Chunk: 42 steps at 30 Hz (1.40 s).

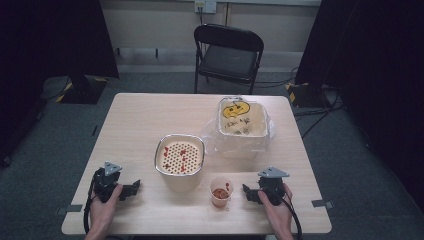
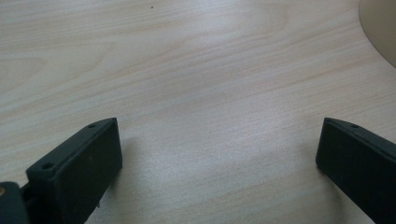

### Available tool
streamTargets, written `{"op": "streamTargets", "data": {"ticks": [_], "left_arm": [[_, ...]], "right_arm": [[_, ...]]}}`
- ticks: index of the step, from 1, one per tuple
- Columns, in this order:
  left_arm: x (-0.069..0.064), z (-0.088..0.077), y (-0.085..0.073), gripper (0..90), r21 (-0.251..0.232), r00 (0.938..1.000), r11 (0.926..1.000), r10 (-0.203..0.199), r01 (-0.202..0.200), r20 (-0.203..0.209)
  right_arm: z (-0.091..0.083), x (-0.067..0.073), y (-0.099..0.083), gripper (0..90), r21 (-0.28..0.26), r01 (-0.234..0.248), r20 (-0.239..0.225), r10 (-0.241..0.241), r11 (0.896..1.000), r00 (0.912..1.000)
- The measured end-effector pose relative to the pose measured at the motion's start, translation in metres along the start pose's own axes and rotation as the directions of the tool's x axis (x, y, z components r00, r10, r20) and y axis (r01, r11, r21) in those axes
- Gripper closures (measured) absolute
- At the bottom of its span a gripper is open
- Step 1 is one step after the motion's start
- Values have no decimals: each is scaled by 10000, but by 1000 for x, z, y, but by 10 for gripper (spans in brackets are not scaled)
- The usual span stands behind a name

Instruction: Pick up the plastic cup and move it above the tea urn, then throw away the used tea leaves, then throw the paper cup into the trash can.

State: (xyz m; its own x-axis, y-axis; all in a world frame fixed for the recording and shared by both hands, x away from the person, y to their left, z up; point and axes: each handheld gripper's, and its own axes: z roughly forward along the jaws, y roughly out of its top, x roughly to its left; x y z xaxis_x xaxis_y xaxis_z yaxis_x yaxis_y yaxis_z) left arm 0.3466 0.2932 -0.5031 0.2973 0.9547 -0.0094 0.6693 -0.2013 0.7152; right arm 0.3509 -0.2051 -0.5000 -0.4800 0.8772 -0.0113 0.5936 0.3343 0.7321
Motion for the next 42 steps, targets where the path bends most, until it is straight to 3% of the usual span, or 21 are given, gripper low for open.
{"op": "streamTargets", "data": {"ticks": [5,8,9,10,13,17,20,24,26,33,36,42], "left_arm": [[0,0,0,0,3,10000,10000,1,-1,0],[0,0,0,0,2,10000,10000,-1,1,2],[0,0,0,0,2,10000,10000,4,-4,0],[0,0,0,0,0,10000,10000,5,-5,0],[0,0,0,0,3,10000,10000,7,-7,0],[0,0,0,0,0,10000,10000,2,-2,2],[0,0,0,0,-2,10000,10000,-1,1,1],[0,0,0,0,-1,10000,10000,0,0,1],[0,0,0,0,-1,10000,10000,2,-2,-3],[0,0,0,0,-1,10000,10000,2,-2,2],[0,0,0,0,1,10000,10000,2,-2,1],[0,0,0,0,0,10000,10000,1,-1,1]], "right_arm": [[-2,2,-2,136,-50,-131,131,132,9999,9998],[-3,3,0,144,19,-226,-64,226,9997,9997],[-7,6,2,145,-149,-626,-540,617,9979,9966],[-8,7,3,146,-148,-760,-708,747,9970,9947],[-10,14,6,148,-178,-833,-1218,805,9964,9893],[-12,28,8,165,-39,-69,-1588,62,10000,9873],[-17,32,8,167,-87,-167,-1802,149,9998,9835],[-25,41,4,182,-158,71,-2340,-106,9998,9722],[-28,46,5,197,-289,236,-2388,-299,9993,9706],[-29,57,8,214,-151,432,-3134,-457,9990,9485],[-31,64,6,213,0,659,-3176,-625,9978,9462],[-37,80,4,200,-357,1079,-3764,-1134,9935,9195]]}}
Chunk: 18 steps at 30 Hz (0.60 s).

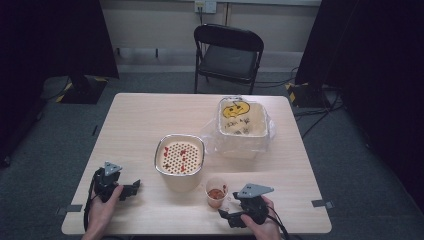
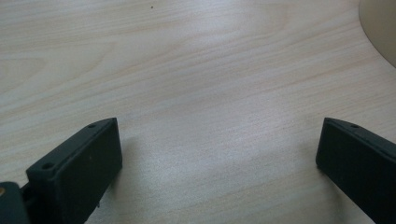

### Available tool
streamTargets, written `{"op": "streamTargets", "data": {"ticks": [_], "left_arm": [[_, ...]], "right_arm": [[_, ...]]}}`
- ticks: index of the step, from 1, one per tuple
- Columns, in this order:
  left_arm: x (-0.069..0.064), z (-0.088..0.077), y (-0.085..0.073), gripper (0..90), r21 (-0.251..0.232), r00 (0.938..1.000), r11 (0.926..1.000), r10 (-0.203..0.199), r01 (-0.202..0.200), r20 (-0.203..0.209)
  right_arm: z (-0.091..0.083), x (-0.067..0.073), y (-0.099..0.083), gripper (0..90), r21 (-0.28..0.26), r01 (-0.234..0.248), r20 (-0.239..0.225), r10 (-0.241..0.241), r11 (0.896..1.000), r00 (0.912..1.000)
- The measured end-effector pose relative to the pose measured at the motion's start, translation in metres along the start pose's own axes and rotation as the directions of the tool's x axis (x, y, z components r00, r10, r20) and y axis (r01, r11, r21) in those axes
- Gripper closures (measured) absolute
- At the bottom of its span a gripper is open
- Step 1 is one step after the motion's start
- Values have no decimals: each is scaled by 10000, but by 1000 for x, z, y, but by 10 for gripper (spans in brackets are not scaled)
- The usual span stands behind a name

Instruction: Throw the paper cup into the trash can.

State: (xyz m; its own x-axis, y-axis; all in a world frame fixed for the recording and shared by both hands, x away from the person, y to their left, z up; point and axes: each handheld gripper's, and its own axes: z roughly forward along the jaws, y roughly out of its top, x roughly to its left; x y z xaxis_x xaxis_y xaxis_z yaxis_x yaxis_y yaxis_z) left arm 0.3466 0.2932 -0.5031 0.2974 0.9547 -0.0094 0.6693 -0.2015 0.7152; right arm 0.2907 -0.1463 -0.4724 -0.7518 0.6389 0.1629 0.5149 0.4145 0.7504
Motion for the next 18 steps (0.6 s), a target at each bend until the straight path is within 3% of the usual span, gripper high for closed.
{"op": "streamTargets", "data": {"ticks": [7,9,11,18], "left_arm": [[0,0,0,0,-4,10000,10000,-3,3,-1],[0,0,0,0,-2,10000,10000,1,-1,0],[0,0,0,0,-2,10000,10000,-1,1,1],[0,0,0,0,1,10000,10000,1,-1,-2]], "right_arm": [[17,3,12,181,-392,-155,-310,143,9991,9994],[22,1,17,199,-523,-103,-96,98,9986,9999],[23,-1,22,209,-805,-266,-379,236,9964,9990],[35,2,26,268,-850,119,-266,-142,9963,9995]]}}
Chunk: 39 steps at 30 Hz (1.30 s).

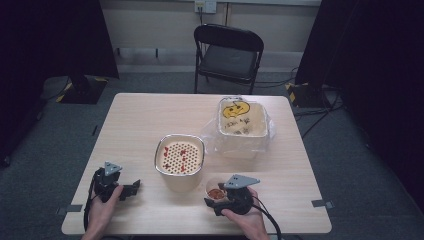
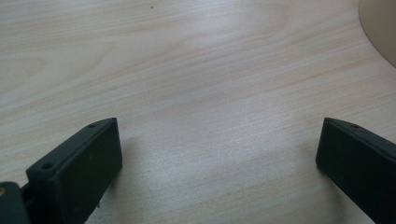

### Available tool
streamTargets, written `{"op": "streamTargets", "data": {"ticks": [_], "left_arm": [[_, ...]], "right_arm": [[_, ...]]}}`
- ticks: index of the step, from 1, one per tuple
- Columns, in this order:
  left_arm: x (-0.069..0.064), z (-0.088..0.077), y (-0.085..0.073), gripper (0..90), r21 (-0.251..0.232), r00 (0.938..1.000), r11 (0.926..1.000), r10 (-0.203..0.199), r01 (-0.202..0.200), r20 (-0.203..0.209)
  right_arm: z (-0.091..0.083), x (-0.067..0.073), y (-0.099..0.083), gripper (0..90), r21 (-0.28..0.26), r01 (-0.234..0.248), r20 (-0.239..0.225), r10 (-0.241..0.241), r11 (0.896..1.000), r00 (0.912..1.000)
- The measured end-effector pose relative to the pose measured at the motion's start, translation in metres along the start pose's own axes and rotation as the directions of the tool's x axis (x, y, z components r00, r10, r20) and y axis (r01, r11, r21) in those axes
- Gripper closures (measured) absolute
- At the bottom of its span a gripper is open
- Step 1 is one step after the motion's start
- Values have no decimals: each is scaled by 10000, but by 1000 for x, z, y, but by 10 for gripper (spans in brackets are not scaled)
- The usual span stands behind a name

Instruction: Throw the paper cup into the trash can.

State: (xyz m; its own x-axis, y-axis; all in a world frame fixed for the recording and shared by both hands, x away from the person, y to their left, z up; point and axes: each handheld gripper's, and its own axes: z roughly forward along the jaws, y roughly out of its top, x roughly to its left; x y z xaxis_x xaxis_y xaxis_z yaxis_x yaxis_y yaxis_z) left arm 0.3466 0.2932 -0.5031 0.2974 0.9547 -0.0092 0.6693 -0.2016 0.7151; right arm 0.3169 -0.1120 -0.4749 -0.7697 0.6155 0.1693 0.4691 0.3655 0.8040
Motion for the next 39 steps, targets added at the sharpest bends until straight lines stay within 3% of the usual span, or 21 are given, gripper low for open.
{"op": "streamTargets", "data": {"ticks": [9,23,28,31,39], "left_arm": [[0,0,0,0,0,10000,10000,0,0,1],[0,0,0,0,-3,10000,10000,-1,1,1],[0,0,0,0,0,10000,10000,0,0,2],[0,0,0,0,2,10000,10000,1,-1,4],[0,0,0,0,2,10000,10000,2,-2,5]], "right_arm": [[0,-3,4,377,-30,112,-18,-112,9999,9999],[-21,-11,12,394,-413,-144,295,156,9990,9994],[-32,-18,20,399,-546,-338,567,369,9979,9977],[-39,-20,27,405,-940,-407,575,462,9947,9973],[-52,-20,58,411,-1443,-274,617,366,9892,9974]]}}
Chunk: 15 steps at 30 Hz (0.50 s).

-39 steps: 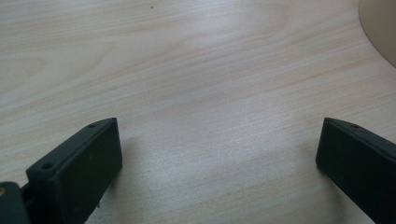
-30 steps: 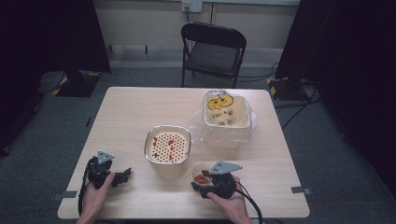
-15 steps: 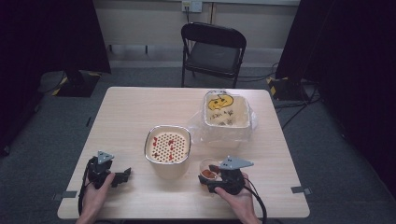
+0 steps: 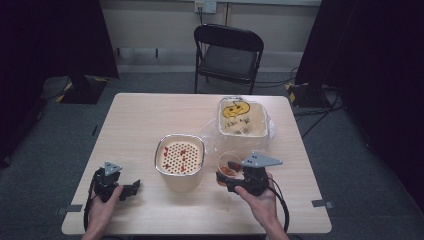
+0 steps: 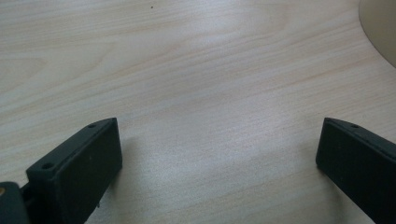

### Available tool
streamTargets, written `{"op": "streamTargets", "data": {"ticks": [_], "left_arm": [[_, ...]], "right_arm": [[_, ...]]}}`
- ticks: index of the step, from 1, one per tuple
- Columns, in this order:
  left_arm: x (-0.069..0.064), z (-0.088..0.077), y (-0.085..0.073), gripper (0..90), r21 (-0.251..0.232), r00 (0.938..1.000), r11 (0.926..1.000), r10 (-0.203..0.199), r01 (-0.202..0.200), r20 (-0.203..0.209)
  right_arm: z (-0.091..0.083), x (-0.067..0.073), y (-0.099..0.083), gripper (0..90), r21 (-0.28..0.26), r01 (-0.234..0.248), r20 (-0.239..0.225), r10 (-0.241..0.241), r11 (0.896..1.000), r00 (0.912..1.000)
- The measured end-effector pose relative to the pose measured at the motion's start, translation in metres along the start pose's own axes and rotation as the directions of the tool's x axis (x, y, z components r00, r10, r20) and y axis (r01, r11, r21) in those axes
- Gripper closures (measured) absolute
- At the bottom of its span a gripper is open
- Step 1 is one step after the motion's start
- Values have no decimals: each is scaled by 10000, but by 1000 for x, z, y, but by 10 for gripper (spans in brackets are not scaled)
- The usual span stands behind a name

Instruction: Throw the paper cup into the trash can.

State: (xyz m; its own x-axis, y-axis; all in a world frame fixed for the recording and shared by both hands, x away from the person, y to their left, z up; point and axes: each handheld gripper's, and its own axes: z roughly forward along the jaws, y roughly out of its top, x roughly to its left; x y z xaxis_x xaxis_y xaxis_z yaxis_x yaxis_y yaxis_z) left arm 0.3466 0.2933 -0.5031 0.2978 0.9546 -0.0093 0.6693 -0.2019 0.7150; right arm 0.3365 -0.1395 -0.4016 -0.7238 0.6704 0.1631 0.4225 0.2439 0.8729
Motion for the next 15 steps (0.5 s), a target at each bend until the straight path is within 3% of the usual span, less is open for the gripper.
{"op": "streamTargets", "data": {"ticks": [6,15], "left_arm": [[0,0,0,0,-4,10000,10000,-4,4,-5],[0,0,0,0,-2,10000,10000,-4,4,-2]], "right_arm": [[2,0,25,415,-772,210,124,-201,9968,9997],[14,4,49,420,-1997,736,598,-628,9771,9962]]}}
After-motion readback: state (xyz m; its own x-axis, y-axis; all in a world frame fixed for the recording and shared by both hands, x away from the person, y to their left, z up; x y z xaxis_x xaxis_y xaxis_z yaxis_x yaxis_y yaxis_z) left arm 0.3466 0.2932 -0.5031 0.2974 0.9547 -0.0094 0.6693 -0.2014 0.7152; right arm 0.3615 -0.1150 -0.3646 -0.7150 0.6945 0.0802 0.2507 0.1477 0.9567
